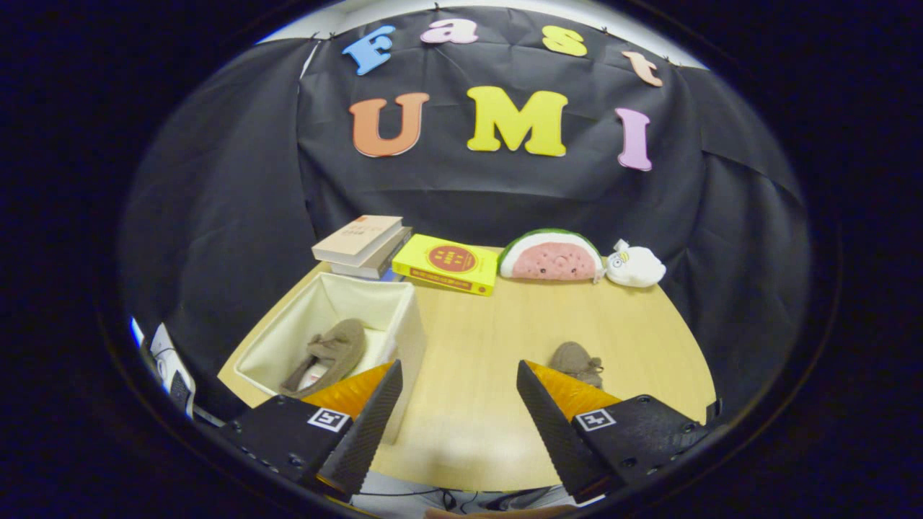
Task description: Open the storage box then place both shoes into the box .Put the left shoe in first, then the right shoe, with the right side of both shoes facing outward in a uniform manner.
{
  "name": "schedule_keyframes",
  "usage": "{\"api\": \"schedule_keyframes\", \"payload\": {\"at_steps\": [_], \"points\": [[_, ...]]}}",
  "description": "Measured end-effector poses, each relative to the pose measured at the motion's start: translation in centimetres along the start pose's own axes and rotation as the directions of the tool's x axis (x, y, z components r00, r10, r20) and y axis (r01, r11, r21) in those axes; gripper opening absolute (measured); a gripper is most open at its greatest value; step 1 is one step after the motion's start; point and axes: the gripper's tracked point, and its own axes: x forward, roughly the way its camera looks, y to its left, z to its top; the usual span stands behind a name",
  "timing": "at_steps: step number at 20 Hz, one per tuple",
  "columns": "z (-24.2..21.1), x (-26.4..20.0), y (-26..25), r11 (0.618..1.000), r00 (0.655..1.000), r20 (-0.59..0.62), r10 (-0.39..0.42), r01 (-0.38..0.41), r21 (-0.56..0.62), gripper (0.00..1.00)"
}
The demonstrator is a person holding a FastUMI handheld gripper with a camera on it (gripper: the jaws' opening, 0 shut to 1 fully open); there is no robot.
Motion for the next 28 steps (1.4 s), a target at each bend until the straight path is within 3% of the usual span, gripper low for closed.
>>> {"api": "schedule_keyframes", "payload": {"at_steps": [8, 14, 17, 21, 23, 24, 25, 26, 28], "points": [[-4.8, 5.7, -13.7, 0.993, 0.987, -0.131, -0.089, 0.098, 0.065, 0.97], [-10.0, 10.4, -19.1, 0.991, 0.957, -0.270, -0.109, 0.126, 0.046, 0.96], [-12.4, 12.1, -20.5, 0.990, 0.932, -0.346, -0.109, 0.133, 0.046, 0.88], [-13.6, 13.6, -20.8, 0.992, 0.924, -0.377, -0.067, 0.103, 0.077, 0.60], [-13.5, 14.3, -19.8, 0.994, 0.929, -0.368, -0.020, 0.059, 0.093, 0.56], [-13.6, 14.0, -19.9, 0.994, 0.930, -0.368, -0.022, 0.059, 0.088, 0.16], [-13.8, 14.4, -20.1, 0.994, 0.927, -0.375, -0.030, 0.067, 0.085, 0.18], [-13.5, 14.1, -20.1, 0.991, 0.928, -0.372, -0.037, 0.081, 0.105, 0.01], [-13.3, 13.9, -20.2, 0.985, 0.928, -0.370, -0.039, 0.098, 0.141, 0.01]]}}
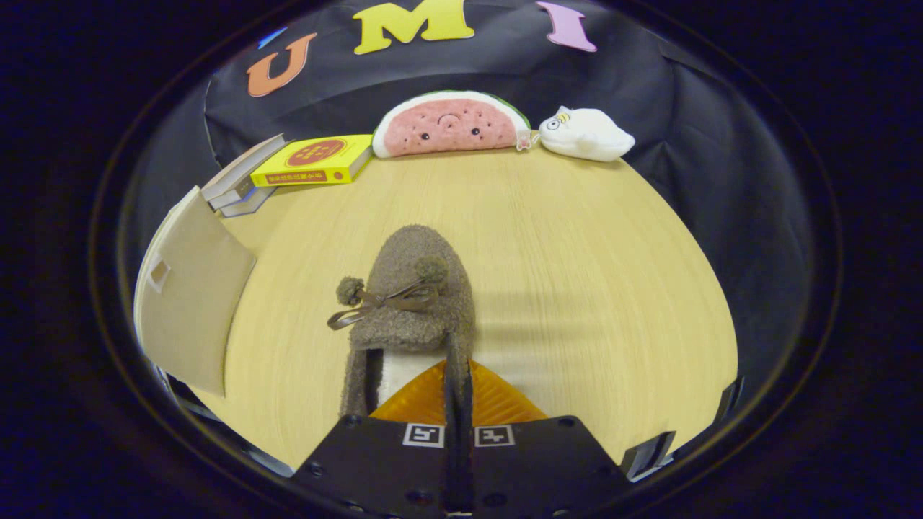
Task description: Open the storage box then place both shoes into the box .Put the left shoe in first, then the right shoe, with the right side of both shoes facing outward in a uniform manner.
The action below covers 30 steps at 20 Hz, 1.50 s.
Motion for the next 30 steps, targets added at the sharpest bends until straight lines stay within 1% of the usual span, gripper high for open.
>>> {"api": "schedule_keyframes", "payload": {"at_steps": [2, 7, 12, 16, 21, 26, 30], "points": [[0.0, -1.0, -0.3, 0.999, 1.000, 0.007, -0.007, 0.007, 0.046, 0.01], [1.7, -6.2, 0.9, 0.997, 0.996, 0.090, -0.009, 0.002, 0.071, 0.00], [3.5, -11.0, 4.6, 0.996, 0.986, 0.165, 0.013, -0.027, 0.083, 0.00], [4.8, -13.8, 10.0, 0.993, 0.978, 0.199, 0.065, -0.083, 0.083, 0.00], [6.8, -16.6, 16.8, 0.989, 0.961, 0.254, 0.110, -0.130, 0.064, 0.00], [8.8, -18.9, 24.5, 0.978, 0.932, 0.320, 0.172, -0.200, 0.057, 0.00], [9.1, -19.5, 29.7, 0.976, 0.917, 0.351, 0.191, -0.214, 0.028, 0.00]]}}
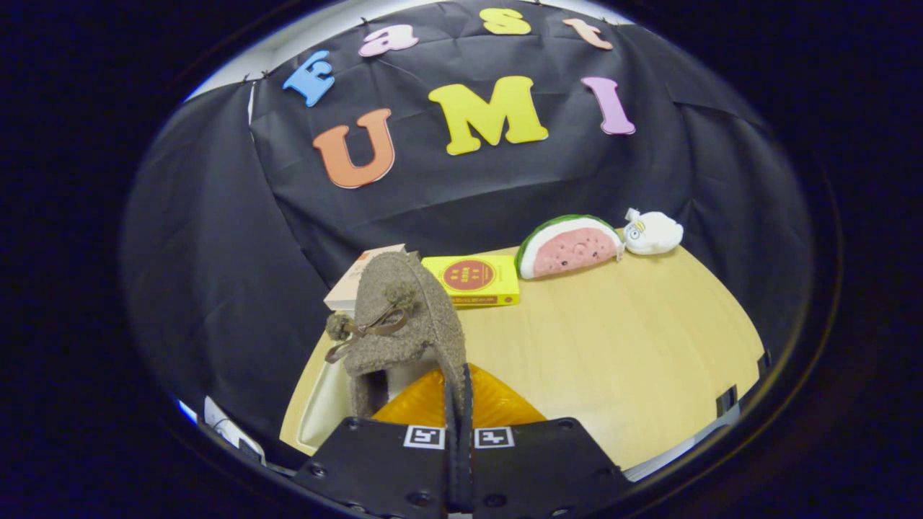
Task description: Open the storage box then place both shoes into the box .Put the left shoe in first, then the right shoe, with the right side of both shoes facing outward in a uniform manner.
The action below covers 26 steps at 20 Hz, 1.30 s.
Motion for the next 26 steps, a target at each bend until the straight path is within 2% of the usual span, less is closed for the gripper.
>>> {"api": "schedule_keyframes", "payload": {"at_steps": [7, 14, 20, 22, 24, 26], "points": [[-5.1, 4.3, 5.5, 1.000, 0.999, -0.041, 0.023, -0.022, 0.021, 0.00], [-9.4, 7.3, 4.5, 0.996, 0.992, -0.087, -0.090, 0.092, 0.019, 0.00], [-9.8, 7.3, 4.3, 0.993, 0.991, -0.062, -0.118, 0.118, -0.012, 0.00], [-9.8, 7.1, 4.6, 0.995, 0.994, -0.050, -0.100, 0.099, -0.016, 0.07], [-9.5, 6.6, 4.4, 0.995, 0.995, -0.031, -0.099, 0.099, -0.008, 0.22], [-8.9, 5.8, 4.4, 0.995, 0.995, 0.005, -0.099, 0.099, -0.016, 0.25]]}}
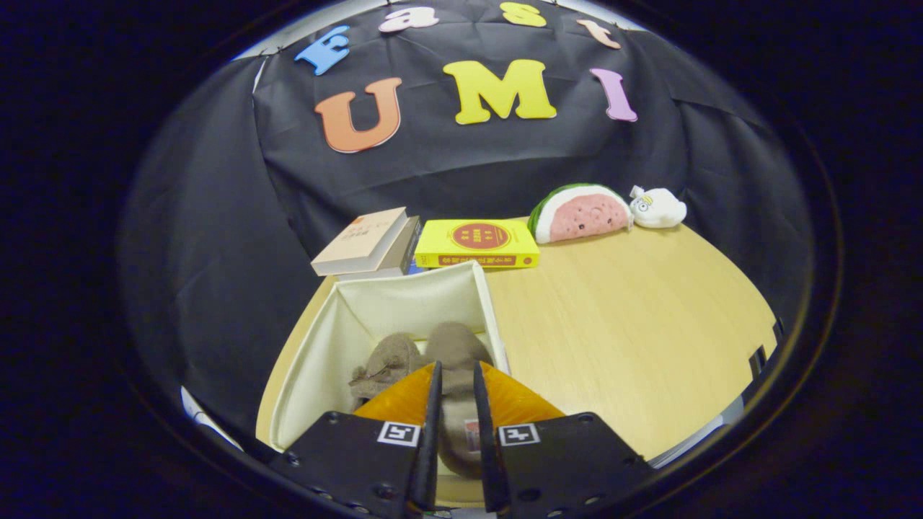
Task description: Open the storage box then place both shoes into the box .Put the left shoe in first, then the right shoe, with the right side of both shoes facing outward in a uniform manner.
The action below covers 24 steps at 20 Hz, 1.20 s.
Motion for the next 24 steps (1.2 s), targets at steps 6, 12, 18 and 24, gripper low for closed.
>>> {"api": "schedule_keyframes", "payload": {"at_steps": [6, 12, 18, 24], "points": [[1.6, -3.4, -3.1, 0.999, 0.993, 0.117, -0.035, 0.038, -0.020, 0.57], [3.6, -8.8, -7.5, 0.985, 0.942, 0.325, -0.086, 0.128, -0.111, 0.82], [3.3, -12.4, -11.7, 0.980, 0.898, 0.436, -0.050, 0.129, -0.152, 0.96], [3.7, -15.4, -18.1, 0.981, 0.812, 0.579, -0.076, 0.167, -0.104, 0.96]]}}
